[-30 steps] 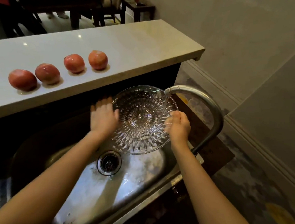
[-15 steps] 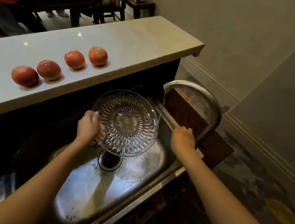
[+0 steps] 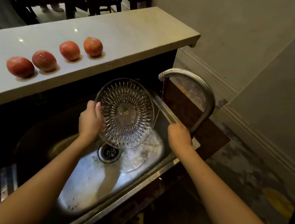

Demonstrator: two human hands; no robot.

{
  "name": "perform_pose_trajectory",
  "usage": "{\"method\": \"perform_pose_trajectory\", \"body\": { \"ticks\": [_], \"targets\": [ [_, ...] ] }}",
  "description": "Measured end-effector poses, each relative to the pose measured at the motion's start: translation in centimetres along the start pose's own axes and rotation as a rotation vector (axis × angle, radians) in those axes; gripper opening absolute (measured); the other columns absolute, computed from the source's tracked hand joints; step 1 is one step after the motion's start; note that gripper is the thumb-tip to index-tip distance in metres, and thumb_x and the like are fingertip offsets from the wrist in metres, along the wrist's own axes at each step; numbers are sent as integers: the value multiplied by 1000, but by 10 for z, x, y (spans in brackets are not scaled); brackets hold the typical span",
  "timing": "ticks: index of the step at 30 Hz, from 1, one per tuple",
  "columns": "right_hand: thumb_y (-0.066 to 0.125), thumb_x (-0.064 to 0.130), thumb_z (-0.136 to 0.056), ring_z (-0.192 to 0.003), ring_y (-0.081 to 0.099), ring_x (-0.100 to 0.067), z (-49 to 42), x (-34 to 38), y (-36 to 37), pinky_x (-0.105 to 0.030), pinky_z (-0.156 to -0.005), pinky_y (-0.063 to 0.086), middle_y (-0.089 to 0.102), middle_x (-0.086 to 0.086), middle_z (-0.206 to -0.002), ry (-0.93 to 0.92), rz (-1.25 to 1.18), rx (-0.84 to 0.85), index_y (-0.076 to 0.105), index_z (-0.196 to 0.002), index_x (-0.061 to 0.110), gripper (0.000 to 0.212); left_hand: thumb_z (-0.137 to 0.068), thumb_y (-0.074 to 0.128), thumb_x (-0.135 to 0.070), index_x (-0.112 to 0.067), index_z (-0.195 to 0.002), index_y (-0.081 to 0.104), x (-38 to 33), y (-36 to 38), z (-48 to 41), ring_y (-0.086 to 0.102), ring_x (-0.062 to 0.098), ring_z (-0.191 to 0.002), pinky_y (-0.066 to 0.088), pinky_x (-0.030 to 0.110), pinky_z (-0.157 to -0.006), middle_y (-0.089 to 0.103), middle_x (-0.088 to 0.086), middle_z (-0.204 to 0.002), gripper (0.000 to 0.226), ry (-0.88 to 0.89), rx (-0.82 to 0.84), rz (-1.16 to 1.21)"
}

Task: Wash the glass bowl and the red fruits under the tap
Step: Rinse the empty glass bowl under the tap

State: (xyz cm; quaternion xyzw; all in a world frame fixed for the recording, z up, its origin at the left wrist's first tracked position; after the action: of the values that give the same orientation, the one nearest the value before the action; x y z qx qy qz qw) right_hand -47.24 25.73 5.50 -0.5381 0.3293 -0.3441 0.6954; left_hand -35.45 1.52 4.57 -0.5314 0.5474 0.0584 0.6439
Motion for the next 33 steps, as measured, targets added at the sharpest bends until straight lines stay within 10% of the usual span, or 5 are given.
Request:
{"method": "perform_pose_trajectory", "body": {
  "ticks": [15,22,30,33],
  "targets": [
    [51,21,-91,-117,42,-27,0,18,-2,-38,-91,32,53,-6,-129,-105,-110,-303,48,-123,13,34,-94,30,-33,-10,-89,47,-19,-31,37,52,31,-36,35,29,-36,57,12,-52,29,419,-162,-368],
    [44,34,-95,-132,30,-33,-45,85,7,-48,-104,30,40,-13,-144,-156,-531,63,21,-144,6,61,-98,23,-42,-17,-88,41,5,-98,58,51,29,-34,34,27,-36,56,12,-49,32,439,-284,-361],
    [39,20,-99,-86,58,-28,-46,197,12,-36,-78,44,62,-7,-84,-325,-1067,241,54,-94,7,20,-96,31,-37,-14,-91,46,59,-172,93,61,38,-55,40,33,-50,61,15,-62,28,43,-468,-280],
    [36,18,-99,-60,50,-15,-32,235,14,-28,-57,40,54,1,-66,-388,-1105,239,50,-80,14,24,-97,41,-21,-16,-91,48,99,-193,110,59,14,-43,42,25,-40,57,1,-57,10,-229,-513,-20]
  ]
}}
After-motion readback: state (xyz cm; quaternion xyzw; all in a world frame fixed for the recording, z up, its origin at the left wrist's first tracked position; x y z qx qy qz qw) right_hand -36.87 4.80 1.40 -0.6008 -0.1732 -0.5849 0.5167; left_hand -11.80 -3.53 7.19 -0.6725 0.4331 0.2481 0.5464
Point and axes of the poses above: each hand's wrist, its own z-axis away from the middle knuckle, its own y-axis out of the palm, x = y × z, the point moved 3 cm from there along -z, towards the middle knuckle
